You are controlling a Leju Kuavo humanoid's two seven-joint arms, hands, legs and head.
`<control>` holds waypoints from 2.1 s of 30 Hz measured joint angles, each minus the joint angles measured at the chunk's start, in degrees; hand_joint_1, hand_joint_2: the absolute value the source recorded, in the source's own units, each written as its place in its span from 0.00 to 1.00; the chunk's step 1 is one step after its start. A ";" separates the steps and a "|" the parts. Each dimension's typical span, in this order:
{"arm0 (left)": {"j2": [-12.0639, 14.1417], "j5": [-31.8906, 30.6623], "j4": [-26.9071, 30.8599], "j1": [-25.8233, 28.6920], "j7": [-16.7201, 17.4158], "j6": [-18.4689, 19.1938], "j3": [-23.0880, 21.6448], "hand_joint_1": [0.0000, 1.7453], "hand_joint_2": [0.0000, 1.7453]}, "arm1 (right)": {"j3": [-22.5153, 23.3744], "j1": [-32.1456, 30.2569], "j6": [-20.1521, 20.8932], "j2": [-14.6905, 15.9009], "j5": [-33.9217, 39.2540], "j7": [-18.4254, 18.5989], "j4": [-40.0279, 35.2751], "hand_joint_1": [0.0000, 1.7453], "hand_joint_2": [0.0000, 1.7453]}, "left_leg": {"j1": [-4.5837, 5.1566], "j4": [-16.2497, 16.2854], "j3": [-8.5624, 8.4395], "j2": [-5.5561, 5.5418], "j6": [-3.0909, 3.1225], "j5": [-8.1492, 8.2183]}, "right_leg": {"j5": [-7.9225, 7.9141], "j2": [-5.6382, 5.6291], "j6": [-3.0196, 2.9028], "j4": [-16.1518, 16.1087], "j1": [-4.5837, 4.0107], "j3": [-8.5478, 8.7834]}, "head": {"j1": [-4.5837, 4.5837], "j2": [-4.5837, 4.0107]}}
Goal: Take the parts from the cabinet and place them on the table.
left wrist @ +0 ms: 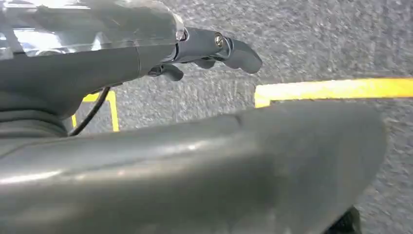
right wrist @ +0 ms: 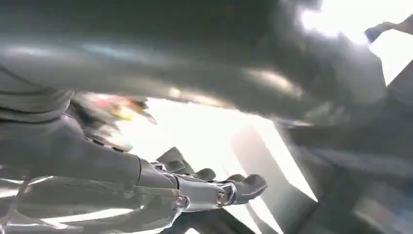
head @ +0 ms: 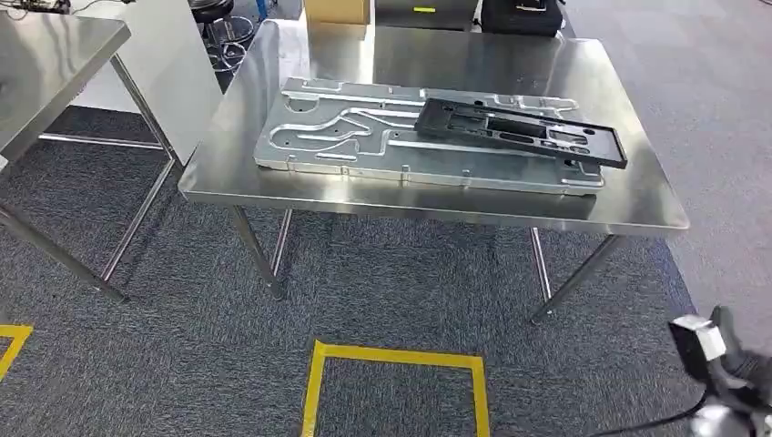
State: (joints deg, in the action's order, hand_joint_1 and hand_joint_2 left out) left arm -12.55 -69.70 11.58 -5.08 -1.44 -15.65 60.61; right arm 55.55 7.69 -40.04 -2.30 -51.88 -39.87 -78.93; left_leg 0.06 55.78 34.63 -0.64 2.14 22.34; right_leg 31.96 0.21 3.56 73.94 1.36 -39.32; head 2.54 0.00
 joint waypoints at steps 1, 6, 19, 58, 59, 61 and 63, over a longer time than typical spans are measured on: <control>0.02 -0.39 0.00 -0.04 0.04 0.02 -0.11 0.00 0.00 | 3.28 0.06 0.00 -1.15 1.20 0.11 4.83 0.00 1.00 | 0.10 0.17 0.93 0.18 -0.06 -0.59 | -2.64 0.01 -0.18 -1.59 0.01 2.13 | 0.00 0.00; 0.09 -2.40 0.00 -0.29 0.46 0.92 -1.31 0.00 0.00 | 17.83 0.96 3.81 -2.24 -9.92 18.73 36.40 0.00 1.00 | 0.07 1.22 2.81 0.92 -1.47 -3.01 | 0.00 0.12 -2.62 -19.61 -1.55 15.83 | 0.02 0.00; 1.47 -5.42 0.04 -0.40 1.09 0.46 -3.35 0.00 0.00 | 13.14 -1.20 17.05 -8.45 -33.20 45.76 63.87 0.00 1.00 | 0.01 4.64 -8.05 0.72 -2.24 6.96 | -8.28 0.32 -4.40 -16.79 -1.82 4.21 | 0.09 0.00; 3.34 -6.36 0.09 -0.05 0.30 1.07 -5.95 0.00 1.00 | 16.69 -0.74 29.22 -10.11 -18.35 40.92 67.21 0.00 1.00 | -0.12 -2.29 -9.21 1.64 -0.02 6.90 | -0.34 0.02 -1.93 -4.43 -1.10 -0.65 | 0.09 0.00; 3.52 -5.66 0.22 -0.01 0.35 1.11 -6.56 0.00 1.00 | 16.33 -0.79 29.42 -9.96 -17.55 40.78 67.21 0.00 1.00 | -0.08 -2.08 -8.72 1.70 -0.05 6.68 | 1.34 0.01 -1.76 -0.32 -1.10 -1.87 | 0.09 0.00; 3.78 -3.74 0.65 0.14 0.44 1.36 -7.97 0.00 1.00 | 15.18 -1.34 29.99 -9.59 -15.62 40.67 67.21 0.00 1.00 | -0.10 -1.53 -7.98 1.72 -0.15 6.45 | 0.70 0.02 -1.67 -0.28 -1.06 -0.45 | 0.09 0.00; 3.95 -1.36 1.33 0.09 0.46 1.77 -9.39 0.00 0.00 | 13.70 -1.96 30.16 -9.30 -13.61 40.74 67.21 0.00 0.00 | -0.16 -0.69 -7.66 1.64 -0.35 6.51 | -3.38 0.03 -1.84 -9.95 -0.95 5.92 | 0.09 0.00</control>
State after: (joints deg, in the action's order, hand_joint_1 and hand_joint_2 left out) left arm -8.59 -71.06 12.92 -5.00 -0.98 -13.88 51.22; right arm 69.25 5.73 -9.88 -11.61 -65.49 0.87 -11.72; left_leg -0.09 55.08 26.97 1.00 1.80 28.86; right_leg 28.58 0.23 1.72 63.99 0.42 -33.40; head 2.62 0.00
